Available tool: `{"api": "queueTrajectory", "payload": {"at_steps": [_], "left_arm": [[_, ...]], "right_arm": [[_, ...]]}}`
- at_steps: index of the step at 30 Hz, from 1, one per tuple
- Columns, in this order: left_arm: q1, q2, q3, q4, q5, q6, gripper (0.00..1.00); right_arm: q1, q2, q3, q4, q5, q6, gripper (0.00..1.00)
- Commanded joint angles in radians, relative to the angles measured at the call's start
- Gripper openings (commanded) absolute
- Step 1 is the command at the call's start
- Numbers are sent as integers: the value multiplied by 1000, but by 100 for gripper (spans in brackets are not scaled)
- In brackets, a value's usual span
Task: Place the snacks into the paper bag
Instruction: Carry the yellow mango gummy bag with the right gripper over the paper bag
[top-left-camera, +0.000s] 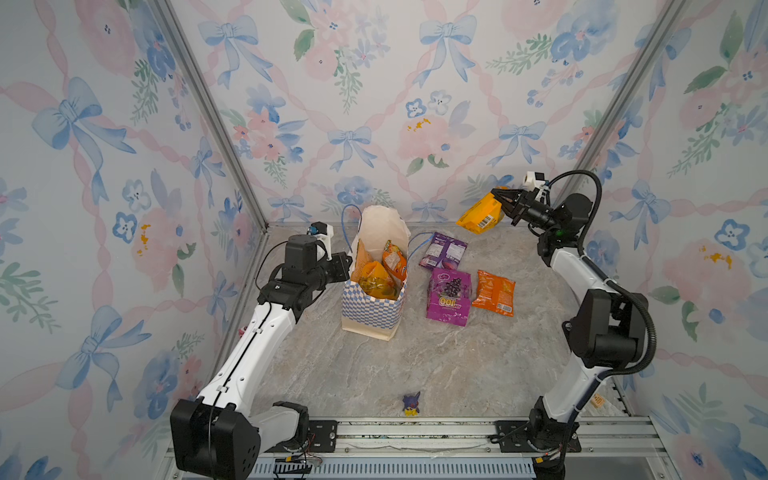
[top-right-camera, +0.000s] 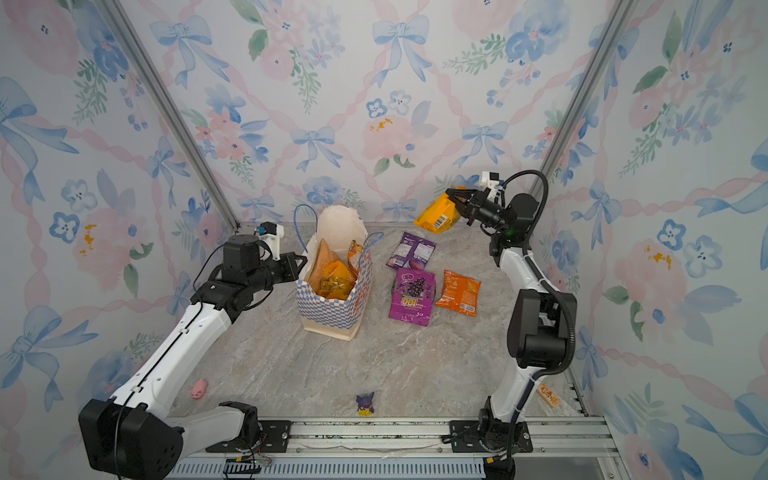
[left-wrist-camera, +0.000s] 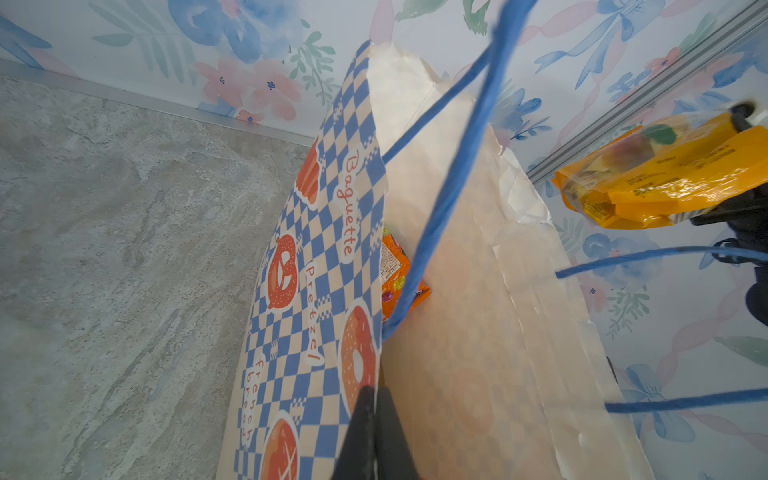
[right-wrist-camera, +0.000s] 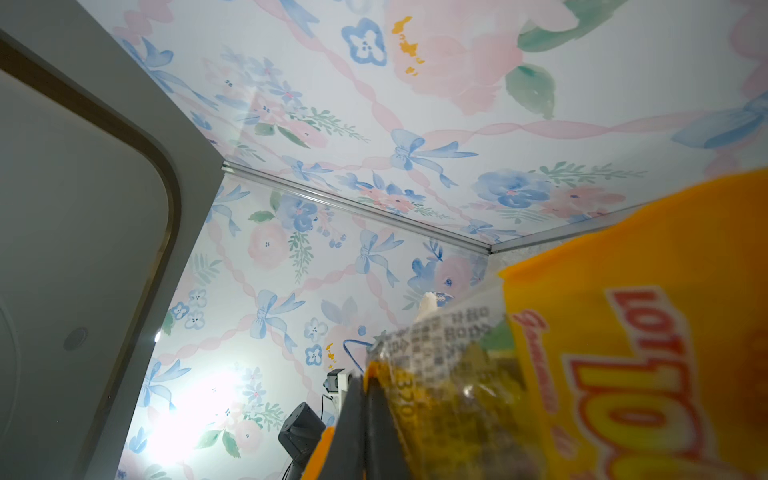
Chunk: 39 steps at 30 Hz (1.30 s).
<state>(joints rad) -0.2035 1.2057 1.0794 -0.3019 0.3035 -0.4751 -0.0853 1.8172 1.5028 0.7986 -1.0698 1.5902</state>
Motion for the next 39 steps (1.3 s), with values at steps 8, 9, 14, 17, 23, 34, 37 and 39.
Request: {"api": "queueTrajectory", "payload": {"at_steps": [8, 9, 14, 17, 23, 34, 37, 39], "left_arm": [[-7, 20, 27, 0, 19, 11, 0], [-7, 20, 27, 0, 20, 10, 0], [-7, 19, 25, 0, 25, 12, 0], [-7, 10, 24, 0, 24, 14, 0], [-6, -4, 17, -2, 19, 18, 0], [-5, -17, 5, 0, 16, 20, 0], [-4, -19, 5, 1, 17, 20, 0], [-5, -19, 4, 0, 16, 18, 0]], "right_arm": [[212, -258, 372, -732, 54, -569, 0], [241, -257, 409, -786, 63, -606, 0], [381, -219, 530, -899, 90, -685, 0], [469, -174, 621, -1052, 128, -807, 0], [600, -75, 746, -1255, 198, -959, 0], [673, 49, 832, -1455, 323, -1137, 0], [680, 79, 862, -1520, 367, -1182, 0], [681, 86, 864, -1540, 393, -1197, 0]]}}
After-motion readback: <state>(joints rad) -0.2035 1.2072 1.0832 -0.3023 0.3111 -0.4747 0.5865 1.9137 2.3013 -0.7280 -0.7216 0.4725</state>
